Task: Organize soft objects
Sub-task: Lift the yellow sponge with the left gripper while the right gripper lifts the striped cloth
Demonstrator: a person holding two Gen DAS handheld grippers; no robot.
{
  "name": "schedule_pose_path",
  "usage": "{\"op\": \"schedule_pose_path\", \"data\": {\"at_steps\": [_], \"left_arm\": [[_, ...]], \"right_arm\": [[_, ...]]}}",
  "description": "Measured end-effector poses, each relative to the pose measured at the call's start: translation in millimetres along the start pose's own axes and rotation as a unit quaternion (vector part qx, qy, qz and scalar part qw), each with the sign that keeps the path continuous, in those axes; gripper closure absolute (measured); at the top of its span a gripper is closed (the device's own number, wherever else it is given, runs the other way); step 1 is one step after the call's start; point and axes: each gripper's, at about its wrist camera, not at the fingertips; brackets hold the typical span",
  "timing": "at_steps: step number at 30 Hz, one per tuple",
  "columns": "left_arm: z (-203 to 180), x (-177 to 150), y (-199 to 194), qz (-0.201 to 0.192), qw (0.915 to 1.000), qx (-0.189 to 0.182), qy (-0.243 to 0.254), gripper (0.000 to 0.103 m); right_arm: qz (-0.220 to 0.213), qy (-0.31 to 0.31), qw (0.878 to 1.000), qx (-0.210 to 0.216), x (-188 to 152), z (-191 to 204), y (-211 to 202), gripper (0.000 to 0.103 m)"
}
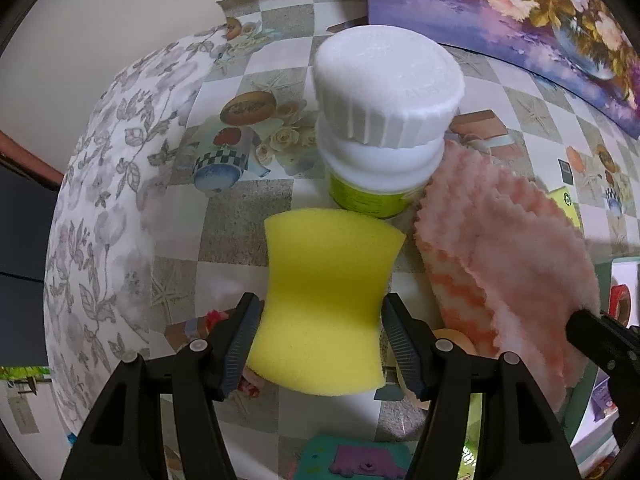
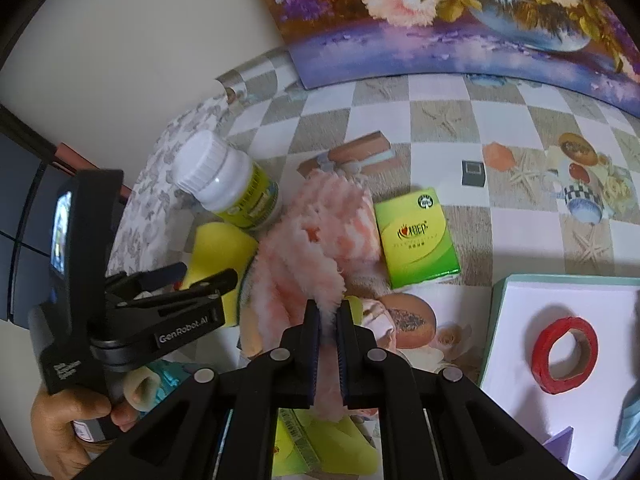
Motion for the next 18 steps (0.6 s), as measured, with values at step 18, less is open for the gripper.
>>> {"op": "schedule_pose_path", "data": {"at_steps": [18], "left_arm": [[8.8, 5.7, -3.3, -0.013, 0.9984, -0.039, -0.040, 0.055]], "right_arm": [[-0.057, -0.017, 0.998, 0.016, 11.2, 13.6, -37.1, 0.095]]}}
Point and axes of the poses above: each gripper's, at about its wrist camera, not at the fingertips, and y roughly the way its jaws point, z to its left, x to its top, and after that the axes turned 15 degrees about -y, right-handed
